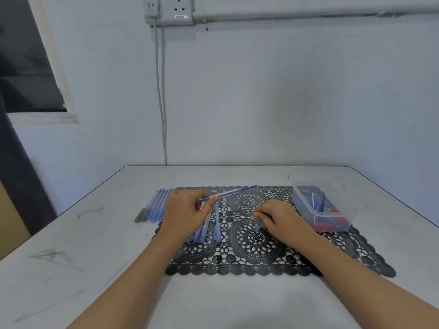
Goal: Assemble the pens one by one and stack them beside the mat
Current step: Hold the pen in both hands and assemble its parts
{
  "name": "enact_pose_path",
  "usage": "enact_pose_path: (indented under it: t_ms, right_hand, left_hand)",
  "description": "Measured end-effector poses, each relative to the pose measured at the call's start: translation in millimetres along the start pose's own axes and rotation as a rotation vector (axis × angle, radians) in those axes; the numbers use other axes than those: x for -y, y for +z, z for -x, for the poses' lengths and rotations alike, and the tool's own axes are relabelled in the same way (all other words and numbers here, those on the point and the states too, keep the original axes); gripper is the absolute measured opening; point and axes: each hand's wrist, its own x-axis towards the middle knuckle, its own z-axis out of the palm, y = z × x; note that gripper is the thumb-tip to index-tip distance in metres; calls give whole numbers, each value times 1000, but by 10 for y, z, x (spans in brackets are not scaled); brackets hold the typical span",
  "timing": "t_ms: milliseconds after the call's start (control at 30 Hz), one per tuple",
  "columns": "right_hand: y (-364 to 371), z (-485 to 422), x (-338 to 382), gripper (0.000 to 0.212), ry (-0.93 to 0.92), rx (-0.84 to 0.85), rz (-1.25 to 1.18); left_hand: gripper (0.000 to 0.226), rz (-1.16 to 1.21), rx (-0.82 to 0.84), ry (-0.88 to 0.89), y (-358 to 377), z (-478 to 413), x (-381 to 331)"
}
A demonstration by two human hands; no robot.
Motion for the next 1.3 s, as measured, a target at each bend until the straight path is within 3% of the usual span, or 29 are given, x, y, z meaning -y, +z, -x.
enact_pose_path:
  t_ms: [200, 367, 567, 733, 1100, 1300]
  right_hand:
    - [-12, -6, -47, 23, 100, -284, -19]
    - [-37, 0, 13, 36, 16, -416, 7]
    - [9, 20, 110, 50, -268, -358, 128]
    - [44, 36, 172, 55, -392, -265, 130]
    - [-16, 18, 82, 34, -315, -322, 150]
    - [-42, 2, 1, 39, -293, -326, 207]
  left_hand:
    - [46, 13, 3, 33, -11, 10, -18]
    - [49, 19, 52, 28, 15, 16, 3]
    - [49, -55, 79, 52, 49, 36, -19]
    - [49, -70, 90, 49, 66, 37, 3]
    - [49, -57, 93, 33, 60, 40, 6]
    - [50, -58, 101, 40, 64, 50, -11]
